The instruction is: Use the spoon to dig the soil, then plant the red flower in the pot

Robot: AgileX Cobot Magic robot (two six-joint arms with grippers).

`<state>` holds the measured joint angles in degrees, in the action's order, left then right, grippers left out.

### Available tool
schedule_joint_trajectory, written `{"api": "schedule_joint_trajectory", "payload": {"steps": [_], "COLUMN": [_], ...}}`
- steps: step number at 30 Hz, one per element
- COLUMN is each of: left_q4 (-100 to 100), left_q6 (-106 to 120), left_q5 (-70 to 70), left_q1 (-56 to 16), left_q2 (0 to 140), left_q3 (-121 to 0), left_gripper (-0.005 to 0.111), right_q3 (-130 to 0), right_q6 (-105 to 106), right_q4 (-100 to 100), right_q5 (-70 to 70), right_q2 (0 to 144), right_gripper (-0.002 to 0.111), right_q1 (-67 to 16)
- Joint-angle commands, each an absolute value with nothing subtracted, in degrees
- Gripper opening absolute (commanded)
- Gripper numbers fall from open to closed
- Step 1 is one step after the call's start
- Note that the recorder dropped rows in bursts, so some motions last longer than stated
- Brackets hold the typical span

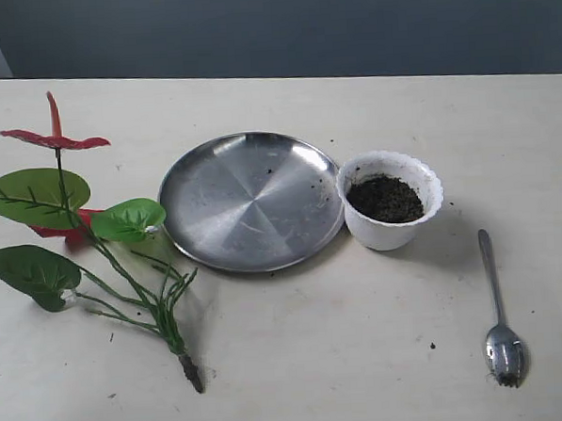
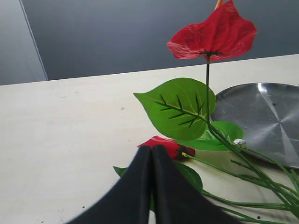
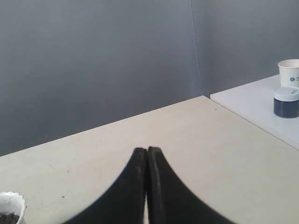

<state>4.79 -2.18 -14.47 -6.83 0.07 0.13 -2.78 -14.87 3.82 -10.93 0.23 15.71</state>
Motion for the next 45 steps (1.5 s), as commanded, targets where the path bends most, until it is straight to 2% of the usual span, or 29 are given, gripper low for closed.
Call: {"api": "schedule_joint_trajectory", "payload": {"steps": [1,8,25,29,37,39,42,45], "left_q4": [4.79,4.79,4.79,4.79,4.79,4.79,4.79,4.79], "left_q6": [-2.43,-2.43,-2.43,-2.43,-2.43,-2.43,-2.43,-2.43], "left_q5": [-13.72,-13.72,-13.72,-13.72,-13.72,-13.72,-13.72,-13.72], "left_q1": [-7.14,-7.14,-7.14,-7.14,-7.14,-7.14,-7.14,-7.14], "left_q2": [0.00,0.00,0.00,0.00,0.00,0.00,0.00,0.00], "left_q3": [0.00,0.00,0.00,0.00,0.00,0.00,0.00,0.00], "left_gripper": [0.001,0.001,0.001,0.001,0.001,0.001,0.001,0.001], "right_q3": [-2.53,-2.53,-2.53,-2.53,-2.76,-4.21,-8.71,-16.63], "right_q6": [-16.34,-27.74,-28.11,-28.11,-28.11,-27.98,-22.20,-13.77], "right_q4": [1.25,-28.17,-33.82,-33.92,-33.62,-33.07,-24.83,-6.78], "right_q5": [-9.56,-1.34,-0.67,3.88,30.39,33.05,28.29,16.40], "right_q2": [0.00,0.00,0.00,0.00,0.06,1.99,6.42,13.18], "right_gripper": [-0.001,-0.001,-0.001,-0.001,-0.001,-0.001,-0.001,-0.001], "right_q1": [15.87,15.87,15.87,15.87,15.87,15.87,15.87,15.87]}}
